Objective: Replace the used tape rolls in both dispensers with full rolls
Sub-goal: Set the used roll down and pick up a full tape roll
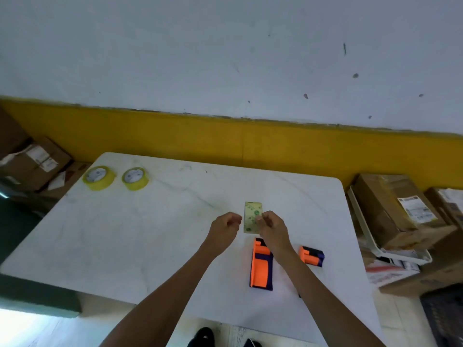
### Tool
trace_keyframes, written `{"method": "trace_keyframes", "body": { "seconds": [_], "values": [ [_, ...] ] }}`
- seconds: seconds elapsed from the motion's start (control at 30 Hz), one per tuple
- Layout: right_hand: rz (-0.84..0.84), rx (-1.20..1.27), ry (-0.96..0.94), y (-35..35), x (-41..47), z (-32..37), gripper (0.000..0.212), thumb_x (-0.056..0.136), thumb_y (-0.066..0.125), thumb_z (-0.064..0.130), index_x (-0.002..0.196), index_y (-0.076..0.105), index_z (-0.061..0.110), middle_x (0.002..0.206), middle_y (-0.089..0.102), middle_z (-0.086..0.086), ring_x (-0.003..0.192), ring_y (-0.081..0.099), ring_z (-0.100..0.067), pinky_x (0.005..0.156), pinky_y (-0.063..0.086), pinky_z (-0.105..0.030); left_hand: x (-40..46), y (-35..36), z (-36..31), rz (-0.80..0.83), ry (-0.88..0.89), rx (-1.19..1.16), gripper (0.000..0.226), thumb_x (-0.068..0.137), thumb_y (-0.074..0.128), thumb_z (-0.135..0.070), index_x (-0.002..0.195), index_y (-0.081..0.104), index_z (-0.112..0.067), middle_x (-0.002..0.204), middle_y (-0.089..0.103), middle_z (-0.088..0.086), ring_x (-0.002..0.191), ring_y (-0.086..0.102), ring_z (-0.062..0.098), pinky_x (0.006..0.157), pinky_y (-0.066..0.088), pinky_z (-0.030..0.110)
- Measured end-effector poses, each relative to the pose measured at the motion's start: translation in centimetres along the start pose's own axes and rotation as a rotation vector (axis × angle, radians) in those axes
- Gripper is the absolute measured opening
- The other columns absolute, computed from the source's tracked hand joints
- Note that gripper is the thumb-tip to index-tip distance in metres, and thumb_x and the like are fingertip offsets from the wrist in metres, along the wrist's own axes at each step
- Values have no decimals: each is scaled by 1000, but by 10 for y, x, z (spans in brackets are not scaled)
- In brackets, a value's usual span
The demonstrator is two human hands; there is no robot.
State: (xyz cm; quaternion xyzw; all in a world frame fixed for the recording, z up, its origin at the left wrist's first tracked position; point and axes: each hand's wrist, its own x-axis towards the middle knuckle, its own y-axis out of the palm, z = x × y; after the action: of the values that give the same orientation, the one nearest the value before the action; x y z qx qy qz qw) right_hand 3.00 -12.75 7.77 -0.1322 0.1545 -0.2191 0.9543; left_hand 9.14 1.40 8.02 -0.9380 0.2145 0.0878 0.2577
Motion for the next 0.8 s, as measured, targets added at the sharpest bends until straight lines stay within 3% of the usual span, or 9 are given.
{"method": "trace_keyframes", "body": {
  "seconds": [0.1, 0.27, 0.4, 0.7, 0.8],
  "values": [
    [28, -9, -18, 30, 10, 21, 23, 96, 52, 24, 85, 58, 5, 78, 62, -6, 71, 55, -21, 63, 43, -34, 7, -27, -12, -10, 44, -79, 38, 88, 41, 4, 109, 70, -5, 108, 72, 7, 95, 64, 17, 70, 47, 15],
    [37, 2, -41, 88, 27, 56, 23, 95, 53, 26, 86, 59, 6, 87, 68, -11, 75, 60, -24, 65, 48, -39, 25, -87, 4, -75, 53, -183, 29, 88, 44, 0, 95, 72, -5, 98, 73, 12, 84, 63, 17, 68, 48, 23],
    [14, 13, -38, 159, 48, 80, 20, 95, 53, 25, 85, 59, 9, 93, 70, -13, 89, 67, -30, 75, 57, -48, 56, -148, 33, -95, 86, -159, 18, 92, 50, -7, 87, 67, -9, 84, 66, 3, 68, 56, 7, 56, 42, 14],
    [-43, 16, 40, 320, 75, 141, 19, 93, 55, 27, 81, 62, 14, 91, 73, -10, 89, 69, -28, 81, 58, -53, 119, -297, 109, -28, 38, -148, 20, 93, 49, -9, 95, 68, -1, 92, 71, 14, 79, 60, 19, 71, 51, 37],
    [-49, 19, 73, 349, 75, 151, 20, 92, 56, 27, 76, 61, 17, 89, 72, -14, 90, 69, -34, 80, 57, -55, 132, -323, 126, -6, 27, -156, 20, 94, 49, -6, 96, 67, 3, 88, 67, 11, 79, 59, 19, 70, 48, 32]
  ]
}}
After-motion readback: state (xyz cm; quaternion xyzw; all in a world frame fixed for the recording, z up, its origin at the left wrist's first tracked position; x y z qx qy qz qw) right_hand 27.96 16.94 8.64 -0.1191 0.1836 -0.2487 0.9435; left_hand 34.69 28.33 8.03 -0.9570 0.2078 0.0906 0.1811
